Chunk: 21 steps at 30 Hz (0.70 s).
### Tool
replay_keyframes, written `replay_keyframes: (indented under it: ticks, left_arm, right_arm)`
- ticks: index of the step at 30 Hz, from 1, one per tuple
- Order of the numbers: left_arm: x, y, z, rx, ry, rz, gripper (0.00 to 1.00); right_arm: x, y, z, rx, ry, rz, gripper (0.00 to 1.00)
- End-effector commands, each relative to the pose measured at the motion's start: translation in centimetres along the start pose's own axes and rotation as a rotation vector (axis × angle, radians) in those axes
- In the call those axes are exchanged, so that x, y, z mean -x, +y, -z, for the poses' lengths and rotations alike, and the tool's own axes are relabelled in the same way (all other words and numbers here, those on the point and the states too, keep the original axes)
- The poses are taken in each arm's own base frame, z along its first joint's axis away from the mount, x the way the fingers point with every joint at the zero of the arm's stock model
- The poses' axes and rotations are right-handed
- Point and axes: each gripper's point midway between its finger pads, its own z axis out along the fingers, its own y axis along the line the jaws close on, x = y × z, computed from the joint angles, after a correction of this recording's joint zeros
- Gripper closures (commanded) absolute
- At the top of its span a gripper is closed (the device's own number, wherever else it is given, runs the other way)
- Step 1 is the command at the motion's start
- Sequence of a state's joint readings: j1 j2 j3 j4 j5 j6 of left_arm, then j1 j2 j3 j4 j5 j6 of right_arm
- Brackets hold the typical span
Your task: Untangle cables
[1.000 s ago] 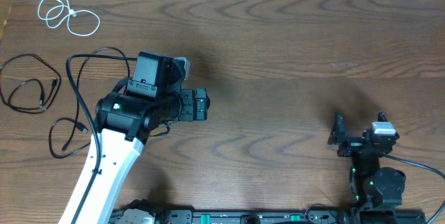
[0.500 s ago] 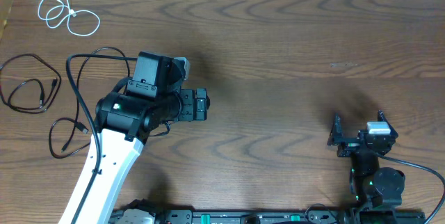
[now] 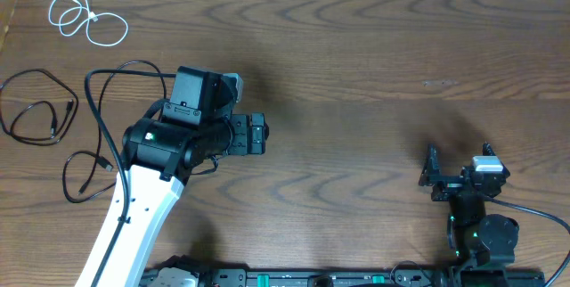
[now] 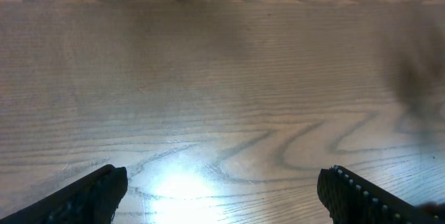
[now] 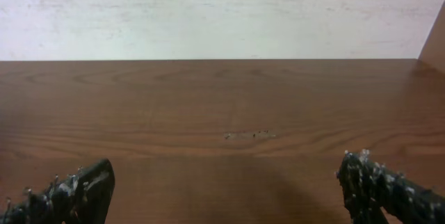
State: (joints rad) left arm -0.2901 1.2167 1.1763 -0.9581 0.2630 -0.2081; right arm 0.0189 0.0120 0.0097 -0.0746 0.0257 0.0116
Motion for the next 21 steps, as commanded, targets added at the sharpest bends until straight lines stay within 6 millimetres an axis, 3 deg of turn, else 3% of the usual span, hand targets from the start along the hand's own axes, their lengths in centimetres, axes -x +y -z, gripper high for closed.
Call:
replay_keyframes:
  ticks: [1, 21]
  left_arm:
    - [-0.08, 0.1, -0.13, 0.006, 0.003, -0.014, 0.07]
    - [-0.08, 0.1, -0.13, 0.006, 0.003, -0.014, 0.07]
  right_arm:
    - [-0.18, -0.14, 0.0, -0.006, 0.002, -0.013, 0.0]
    - [-0.08, -0.14, 0.0, -0.006, -0.002, 0.001, 0.01]
